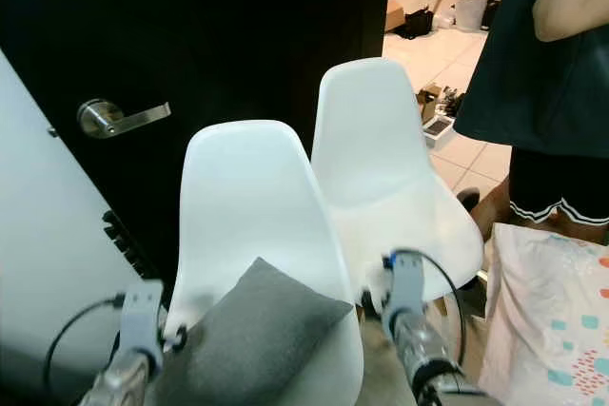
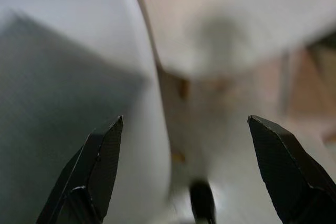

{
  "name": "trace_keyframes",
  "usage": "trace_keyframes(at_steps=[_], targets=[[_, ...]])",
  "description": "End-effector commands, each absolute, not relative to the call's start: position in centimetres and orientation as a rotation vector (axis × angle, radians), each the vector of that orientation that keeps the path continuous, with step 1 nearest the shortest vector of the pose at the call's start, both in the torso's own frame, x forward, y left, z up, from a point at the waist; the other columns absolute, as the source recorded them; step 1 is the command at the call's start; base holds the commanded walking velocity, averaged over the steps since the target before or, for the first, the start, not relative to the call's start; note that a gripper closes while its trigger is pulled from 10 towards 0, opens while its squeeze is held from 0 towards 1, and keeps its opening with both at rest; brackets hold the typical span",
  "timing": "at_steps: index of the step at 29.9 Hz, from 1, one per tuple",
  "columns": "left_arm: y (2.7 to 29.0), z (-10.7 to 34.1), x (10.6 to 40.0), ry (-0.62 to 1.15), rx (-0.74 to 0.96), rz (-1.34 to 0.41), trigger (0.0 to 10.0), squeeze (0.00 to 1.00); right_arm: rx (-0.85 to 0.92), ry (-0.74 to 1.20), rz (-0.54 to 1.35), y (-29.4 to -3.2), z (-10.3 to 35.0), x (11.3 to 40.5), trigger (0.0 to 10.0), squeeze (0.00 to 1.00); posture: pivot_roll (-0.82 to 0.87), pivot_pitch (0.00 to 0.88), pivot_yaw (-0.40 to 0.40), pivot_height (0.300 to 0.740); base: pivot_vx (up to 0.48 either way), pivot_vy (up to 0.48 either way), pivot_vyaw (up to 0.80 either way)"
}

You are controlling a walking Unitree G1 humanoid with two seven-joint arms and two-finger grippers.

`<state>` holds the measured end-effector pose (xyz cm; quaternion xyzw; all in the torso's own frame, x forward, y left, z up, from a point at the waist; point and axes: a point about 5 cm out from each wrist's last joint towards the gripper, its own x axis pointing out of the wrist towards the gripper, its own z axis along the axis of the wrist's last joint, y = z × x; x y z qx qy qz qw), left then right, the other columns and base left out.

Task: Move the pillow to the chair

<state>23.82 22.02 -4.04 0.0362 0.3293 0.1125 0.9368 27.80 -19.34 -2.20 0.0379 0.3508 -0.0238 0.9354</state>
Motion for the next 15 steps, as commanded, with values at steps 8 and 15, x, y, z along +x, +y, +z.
trace_keyframes(at_steps=[8,15], targets=[[22.1,-8.2,17.6,0.977,0.06,0.258,10.0,0.0,-0.052,1.02,-0.098,-20.6,-7.3,20.3,10.0,0.0,-0.06,0.05,0.027,0.74,-0.229,0.0,0.0],[21.7,-10.1,13.1,1.136,0.143,0.186,10.0,0.0,-0.132,1.154,-0.054,-20.7,-9.3,16.0,10.0,0.0,-0.07,0.049,0.033,0.74,-0.48,0.0,0.0]])
